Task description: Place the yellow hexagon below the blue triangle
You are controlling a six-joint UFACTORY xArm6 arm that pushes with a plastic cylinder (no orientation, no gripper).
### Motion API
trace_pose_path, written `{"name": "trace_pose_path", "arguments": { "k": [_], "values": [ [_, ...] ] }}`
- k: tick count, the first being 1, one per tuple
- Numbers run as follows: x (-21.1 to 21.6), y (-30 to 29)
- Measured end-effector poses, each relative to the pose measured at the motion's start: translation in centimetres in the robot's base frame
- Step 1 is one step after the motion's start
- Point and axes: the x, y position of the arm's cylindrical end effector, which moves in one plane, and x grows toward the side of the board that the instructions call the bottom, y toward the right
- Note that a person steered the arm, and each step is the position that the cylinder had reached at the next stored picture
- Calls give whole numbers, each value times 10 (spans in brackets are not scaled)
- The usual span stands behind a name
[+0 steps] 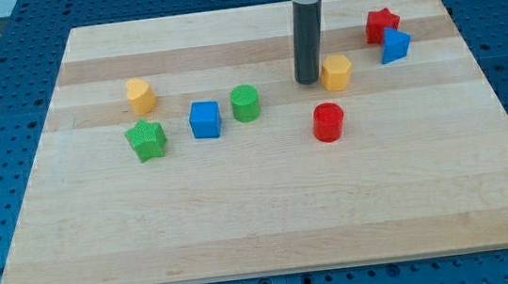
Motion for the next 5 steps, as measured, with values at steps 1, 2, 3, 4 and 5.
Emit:
{"name": "trace_pose_path", "arguments": {
  "k": [1,2,3,4,5],
  "values": [
    [0,19],
    [0,36],
    [0,60],
    [0,65],
    [0,69]
  ]
}}
